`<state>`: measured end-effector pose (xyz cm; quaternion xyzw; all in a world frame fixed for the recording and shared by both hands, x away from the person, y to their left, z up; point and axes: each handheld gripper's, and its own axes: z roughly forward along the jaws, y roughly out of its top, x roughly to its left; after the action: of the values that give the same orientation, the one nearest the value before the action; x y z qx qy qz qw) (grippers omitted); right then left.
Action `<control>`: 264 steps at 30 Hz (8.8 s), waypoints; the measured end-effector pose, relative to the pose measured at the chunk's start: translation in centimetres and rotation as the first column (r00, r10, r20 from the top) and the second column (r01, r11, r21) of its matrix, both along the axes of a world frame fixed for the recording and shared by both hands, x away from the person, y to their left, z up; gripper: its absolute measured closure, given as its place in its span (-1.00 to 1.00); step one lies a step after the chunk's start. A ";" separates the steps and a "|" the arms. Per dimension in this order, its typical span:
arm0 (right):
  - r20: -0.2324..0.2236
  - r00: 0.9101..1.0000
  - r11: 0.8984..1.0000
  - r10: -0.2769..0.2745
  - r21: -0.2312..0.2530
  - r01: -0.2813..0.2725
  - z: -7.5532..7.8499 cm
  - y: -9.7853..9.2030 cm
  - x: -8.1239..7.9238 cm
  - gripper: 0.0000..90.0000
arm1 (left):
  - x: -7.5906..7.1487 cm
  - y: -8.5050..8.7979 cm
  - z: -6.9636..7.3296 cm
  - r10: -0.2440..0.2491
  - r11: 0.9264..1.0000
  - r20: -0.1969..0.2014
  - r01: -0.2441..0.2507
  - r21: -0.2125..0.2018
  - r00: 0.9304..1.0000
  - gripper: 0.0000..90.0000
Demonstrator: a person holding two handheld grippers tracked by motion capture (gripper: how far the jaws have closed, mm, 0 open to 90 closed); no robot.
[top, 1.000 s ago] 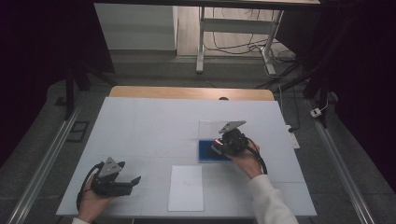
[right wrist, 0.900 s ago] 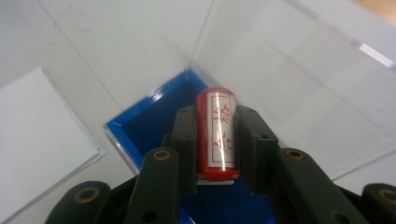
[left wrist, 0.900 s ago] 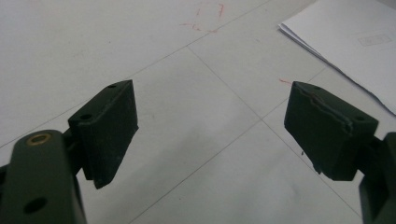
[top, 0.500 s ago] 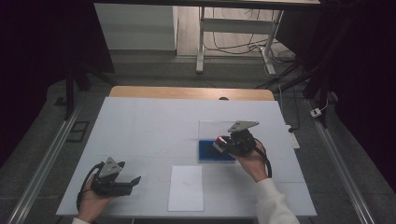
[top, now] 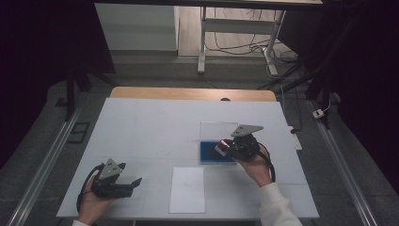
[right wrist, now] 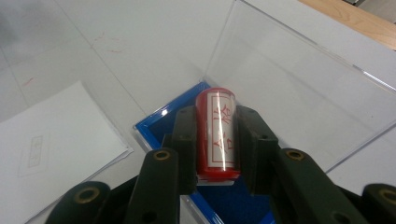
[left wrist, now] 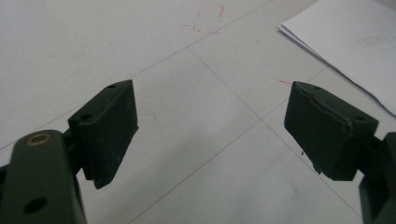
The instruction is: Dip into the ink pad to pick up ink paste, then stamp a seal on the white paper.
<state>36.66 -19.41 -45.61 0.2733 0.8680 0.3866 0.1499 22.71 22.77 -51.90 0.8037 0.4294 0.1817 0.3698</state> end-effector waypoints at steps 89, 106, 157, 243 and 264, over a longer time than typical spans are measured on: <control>-0.022 0.929 0.925 0.370 -0.081 -0.370 0.0 8.7 -8.0 0.55 | -0.1 -0.1 0.1 -0.007 1.000 0.006 0.007 -0.001 1.000 -0.61; -0.051 0.922 0.916 0.384 -0.110 -0.387 -1.3 9.4 -8.0 0.55 | -0.1 -0.1 0.1 -0.009 1.000 0.005 0.009 0.002 1.000 -0.61; -0.091 0.918 0.901 0.387 -0.178 -0.397 -3.7 10.5 -7.6 0.55 | 0.0 -0.2 -0.1 -0.016 1.000 -0.002 0.016 0.017 1.000 -0.60; -0.071 0.927 0.924 0.368 -0.084 -0.373 -1.3 8.8 -6.8 0.54 | -0.1 0.0 -0.2 -0.008 1.000 -0.007 0.009 0.022 1.000 -0.61; 0.018 0.963 0.962 0.268 0.041 -0.269 1.3 4.7 -5.4 0.54 | -0.1 0.1 -0.1 -0.003 1.000 -0.003 0.003 0.017 1.000 -0.60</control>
<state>31.22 -14.67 -44.26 0.1538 0.8875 0.4237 0.0956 22.59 22.87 -52.02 0.8078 0.4269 0.1835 0.3626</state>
